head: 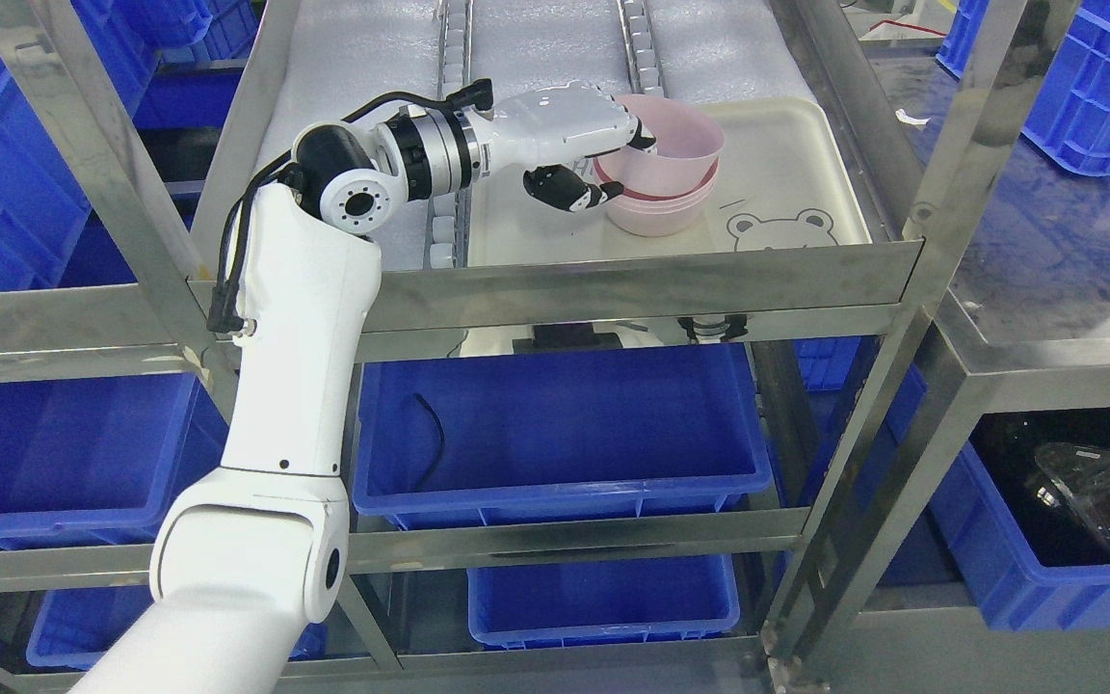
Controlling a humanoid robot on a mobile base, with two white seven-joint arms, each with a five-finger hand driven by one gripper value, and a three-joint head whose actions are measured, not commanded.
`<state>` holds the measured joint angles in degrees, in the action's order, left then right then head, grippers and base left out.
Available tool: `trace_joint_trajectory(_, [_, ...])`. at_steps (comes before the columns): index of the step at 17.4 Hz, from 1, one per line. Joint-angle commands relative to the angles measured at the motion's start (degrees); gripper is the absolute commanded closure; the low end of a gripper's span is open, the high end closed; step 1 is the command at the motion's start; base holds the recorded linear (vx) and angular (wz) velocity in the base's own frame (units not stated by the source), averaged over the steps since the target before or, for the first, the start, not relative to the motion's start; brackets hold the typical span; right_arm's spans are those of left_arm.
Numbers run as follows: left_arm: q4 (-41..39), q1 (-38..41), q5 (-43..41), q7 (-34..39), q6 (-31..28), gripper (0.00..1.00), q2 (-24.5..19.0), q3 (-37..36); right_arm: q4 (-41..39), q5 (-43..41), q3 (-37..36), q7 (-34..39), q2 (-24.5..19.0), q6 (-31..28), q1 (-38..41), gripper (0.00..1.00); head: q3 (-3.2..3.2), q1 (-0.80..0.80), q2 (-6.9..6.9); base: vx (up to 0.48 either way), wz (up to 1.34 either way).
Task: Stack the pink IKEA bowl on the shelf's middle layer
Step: 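Lower the pink bowl onto the other pink bowl and release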
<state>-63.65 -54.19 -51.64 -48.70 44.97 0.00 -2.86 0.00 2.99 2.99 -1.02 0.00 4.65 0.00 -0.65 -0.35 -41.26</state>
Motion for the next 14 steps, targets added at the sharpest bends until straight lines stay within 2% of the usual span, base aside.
trace_joint_trajectory(1, [2.7,-0.9,-0.4,0.0,0.0,0.48,-1.0,-1.4,-1.0,0.0,0.0,0.0,1.0,0.0,0.3,0.0,0.0,0.0,0.0,0.0,0.0])
trace_joint_trajectory(2, [2.7,-1.3,-0.2,0.0,0.0,0.46,-1.0,-1.3,-1.0,0.0,0.0,0.0,1.0,0.0,0.2,0.0,0.0,0.0,0.0,0.0,0.0])
trace_joint_trajectory(7, [-0.7,-3.0,3.0,0.3,0.0,0.2,-1.0,1.6,-1.0,0.0,0.0,0.0,1.0,0.0,0.3,0.0,0.0,0.0,0.0,0.0,0.0])
trace_joint_trajectory(10, [-3.1,-4.1,13.5,-1.7,0.0,0.16,-1.0,1.9,-1.0,0.0,0.0,0.0,1.0,0.0,0.3,0.0,0.0,0.0,0.0,0.0,0.0])
trace_joint_trajectory(14, [-8.0,-3.4,28.0,0.1,-0.1,0.12,-1.0,-0.2,-1.0,0.0,0.0,0.0,1.0,0.0,0.3,0.0,0.0,0.0,0.0,-0.002,0.01])
